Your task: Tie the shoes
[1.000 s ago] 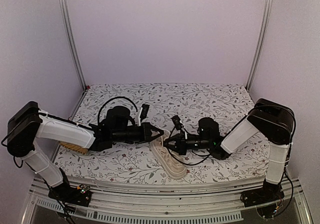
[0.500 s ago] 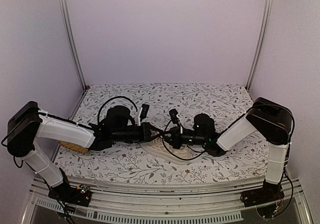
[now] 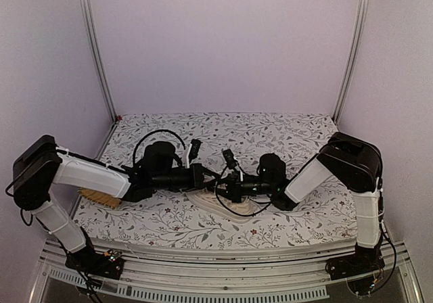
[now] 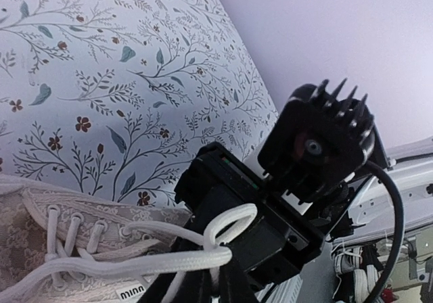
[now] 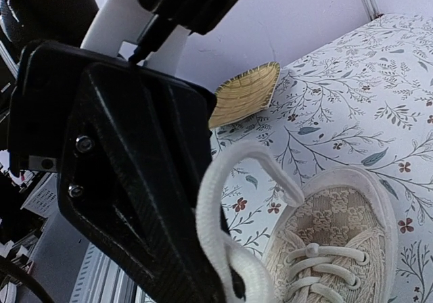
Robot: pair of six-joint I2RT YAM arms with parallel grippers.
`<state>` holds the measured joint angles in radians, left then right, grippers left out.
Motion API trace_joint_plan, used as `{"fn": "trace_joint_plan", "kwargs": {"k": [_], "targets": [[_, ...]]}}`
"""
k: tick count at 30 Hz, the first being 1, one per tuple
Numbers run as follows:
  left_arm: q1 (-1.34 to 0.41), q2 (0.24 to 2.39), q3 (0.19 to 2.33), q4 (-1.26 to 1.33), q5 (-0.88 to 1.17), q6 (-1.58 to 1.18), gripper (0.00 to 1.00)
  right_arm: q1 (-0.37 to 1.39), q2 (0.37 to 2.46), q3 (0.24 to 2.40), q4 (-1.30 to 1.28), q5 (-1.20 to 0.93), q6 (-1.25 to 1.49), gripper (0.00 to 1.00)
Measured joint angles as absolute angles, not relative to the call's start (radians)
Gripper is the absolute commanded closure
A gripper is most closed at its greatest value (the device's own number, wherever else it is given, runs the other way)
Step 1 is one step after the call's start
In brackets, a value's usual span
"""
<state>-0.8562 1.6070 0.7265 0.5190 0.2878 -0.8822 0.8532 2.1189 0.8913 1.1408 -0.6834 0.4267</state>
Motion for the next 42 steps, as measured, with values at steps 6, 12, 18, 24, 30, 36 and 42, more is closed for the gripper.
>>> {"fn": "trace_joint_plan", "kwargs": {"k": [6, 12, 18, 24, 30, 36, 42], "targets": [[-0.822, 1.657, 0.727, 0.575, 0.336, -0.889, 0.79, 0.835, 2.154, 0.889, 1.235, -0.805, 0.511, 0.98], [-0.804, 1.695, 0.722, 0.613, 0.395, -0.902, 0.61, 0.818, 2.183, 0.889, 1.323, -0.894, 0.592, 0.98], [-0.804, 1.687, 0.680, 0.643, 0.422, -0.899, 0.39, 0.806, 2.189, 0.890, 1.347, -0.913, 0.618, 0.98], [-0.802, 1.619, 0.606, 0.656, 0.441, -0.878, 0.29, 0.802, 2.193, 0.890, 1.348, -0.915, 0.618, 0.98], [-0.802, 1.561, 0.544, 0.671, 0.439, -0.846, 0.55, 0.798, 2.193, 0.890, 1.344, -0.914, 0.613, 0.98], [-0.799, 1.560, 0.516, 0.701, 0.415, -0.839, 0.60, 0.798, 2.193, 0.890, 1.332, -0.910, 0.605, 0.98], [-0.798, 1.560, 0.477, 0.770, 0.366, -0.858, 0.56, 0.798, 2.192, 0.890, 1.323, -0.903, 0.595, 0.98]]}}
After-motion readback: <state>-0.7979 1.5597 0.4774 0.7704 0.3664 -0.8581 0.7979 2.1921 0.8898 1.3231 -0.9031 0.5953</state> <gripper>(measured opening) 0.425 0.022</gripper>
